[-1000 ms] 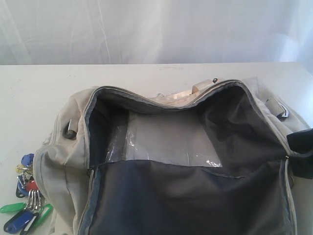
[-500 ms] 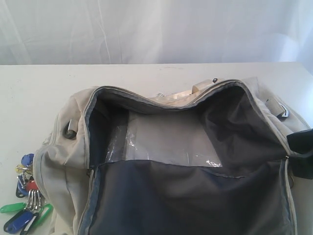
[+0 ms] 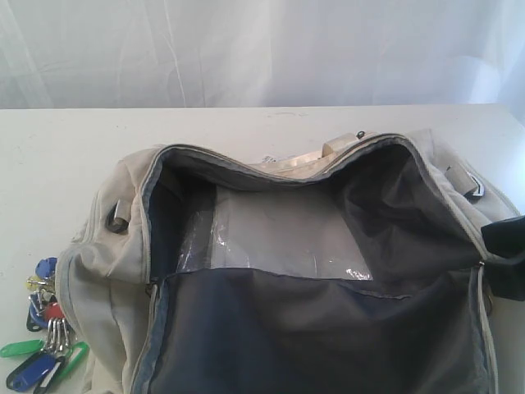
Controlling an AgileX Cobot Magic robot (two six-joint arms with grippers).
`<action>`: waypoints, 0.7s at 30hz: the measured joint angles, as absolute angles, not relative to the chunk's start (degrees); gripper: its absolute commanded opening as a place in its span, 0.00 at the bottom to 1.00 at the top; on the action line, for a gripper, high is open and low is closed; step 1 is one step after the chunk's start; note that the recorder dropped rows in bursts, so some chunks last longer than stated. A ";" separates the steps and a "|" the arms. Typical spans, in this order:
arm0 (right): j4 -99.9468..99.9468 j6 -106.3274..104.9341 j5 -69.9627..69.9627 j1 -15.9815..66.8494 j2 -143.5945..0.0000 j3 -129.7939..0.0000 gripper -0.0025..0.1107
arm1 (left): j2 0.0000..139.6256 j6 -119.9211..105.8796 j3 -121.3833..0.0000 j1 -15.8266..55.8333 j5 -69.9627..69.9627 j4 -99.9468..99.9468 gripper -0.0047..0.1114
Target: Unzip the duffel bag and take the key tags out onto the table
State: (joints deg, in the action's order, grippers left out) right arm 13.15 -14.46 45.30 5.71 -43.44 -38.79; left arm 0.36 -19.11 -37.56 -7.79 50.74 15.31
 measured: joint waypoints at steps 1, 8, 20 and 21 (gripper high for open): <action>13.15 -14.61 45.30 5.71 -43.44 -38.79 0.02 | 0.36 -19.11 -35.64 -7.79 50.74 15.31 0.04; 13.15 -15.11 45.30 5.71 -43.44 -38.79 0.02 | 0.36 -19.32 -23.04 -7.79 36.90 15.53 0.04; 13.15 -15.21 45.30 5.71 -43.44 -38.79 0.02 | 0.26 -19.32 -4.12 -7.79 22.22 15.53 0.04; 13.15 -15.21 45.30 5.71 -43.44 -38.79 0.02 | 0.26 -19.32 -2.44 -7.79 21.94 15.53 0.04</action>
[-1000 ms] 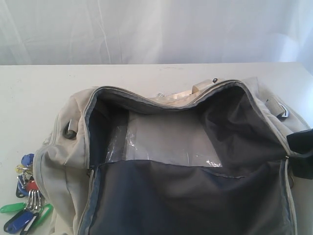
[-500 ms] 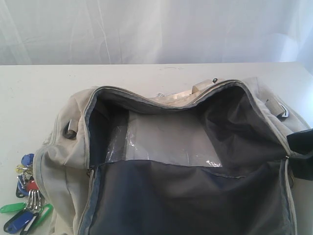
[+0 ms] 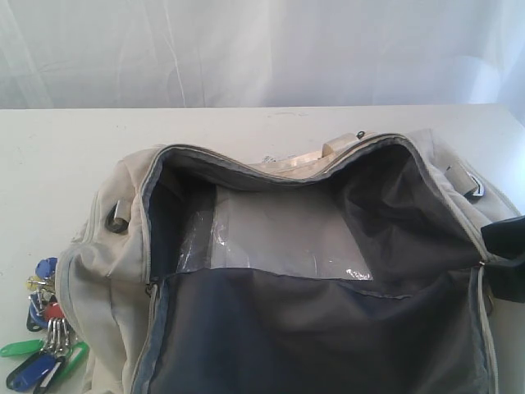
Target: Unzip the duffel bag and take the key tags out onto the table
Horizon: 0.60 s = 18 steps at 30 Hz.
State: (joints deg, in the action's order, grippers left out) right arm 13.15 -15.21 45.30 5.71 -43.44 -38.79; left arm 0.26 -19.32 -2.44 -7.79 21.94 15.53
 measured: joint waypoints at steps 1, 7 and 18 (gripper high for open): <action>13.15 -15.21 45.30 5.71 -43.44 -38.79 0.02 | 0.26 -19.32 -1.16 -7.79 21.43 15.53 0.04; 13.15 -15.21 45.30 5.71 -43.44 -38.79 0.02 | 0.26 -19.32 -0.26 -7.79 10.88 15.42 0.04; 13.15 -15.21 45.30 5.71 -43.44 -38.79 0.02 | 0.26 -19.32 -0.26 -3.14 9.00 15.42 0.04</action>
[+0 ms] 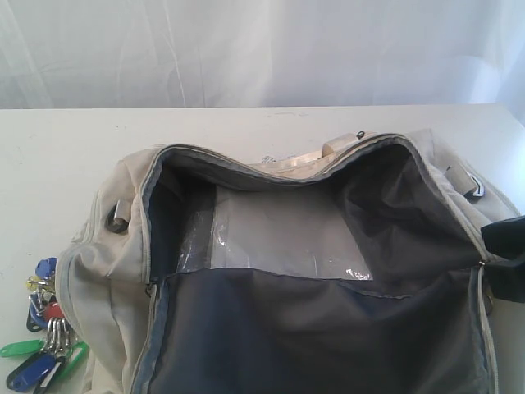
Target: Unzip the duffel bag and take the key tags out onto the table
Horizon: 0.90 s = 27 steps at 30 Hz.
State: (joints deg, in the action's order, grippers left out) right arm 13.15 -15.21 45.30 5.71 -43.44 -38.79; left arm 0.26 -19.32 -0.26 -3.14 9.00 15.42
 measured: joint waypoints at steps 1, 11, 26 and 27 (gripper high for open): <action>13.15 -15.21 45.30 5.71 -43.44 -38.79 0.02 | 0.26 -19.32 -0.26 -3.14 9.00 15.42 0.04; 13.15 -15.21 45.30 5.71 -43.44 -38.79 0.02 | 0.26 -19.32 -0.26 -3.14 8.86 15.42 0.04; 13.15 -15.21 45.30 5.71 -43.44 -38.79 0.02 | 0.26 -19.37 -0.26 -3.25 8.90 12.18 0.04; 13.15 -15.21 45.30 5.71 -43.44 -38.79 0.02 | 0.26 -17.64 -0.26 -3.25 10.16 11.48 0.04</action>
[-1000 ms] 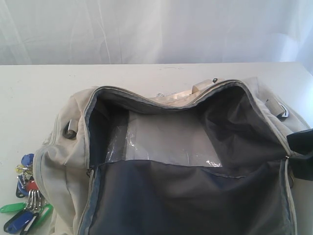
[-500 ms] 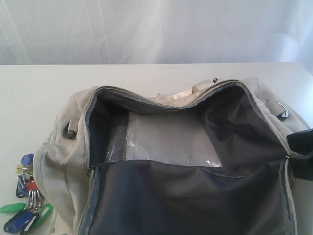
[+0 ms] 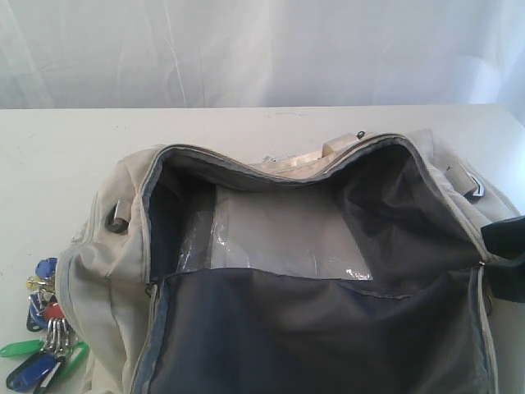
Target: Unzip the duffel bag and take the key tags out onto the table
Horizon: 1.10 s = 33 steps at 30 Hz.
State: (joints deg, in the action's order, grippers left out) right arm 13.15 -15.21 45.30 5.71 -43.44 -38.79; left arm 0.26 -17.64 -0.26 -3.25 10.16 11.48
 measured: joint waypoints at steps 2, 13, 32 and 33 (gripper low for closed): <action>13.15 -15.21 45.30 5.71 -43.44 -38.79 0.02 | 0.26 -13.01 -0.26 -3.25 12.79 10.82 0.04; 13.15 -15.21 45.30 5.71 -43.44 -38.79 0.02 | 0.26 -3.68 -0.26 -5.19 13.53 9.59 0.04; 13.15 -15.21 45.30 5.71 -43.44 -38.79 0.02 | 0.26 1.70 -0.26 -4.13 13.53 1.66 0.04; 13.15 -15.21 45.30 5.71 -43.44 -38.79 0.02 | 0.26 0.95 -0.26 -4.04 13.53 1.66 0.04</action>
State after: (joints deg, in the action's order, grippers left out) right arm 13.15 -15.21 45.30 5.71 -43.44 -38.79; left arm 0.26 0.95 -0.26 -4.04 13.53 1.66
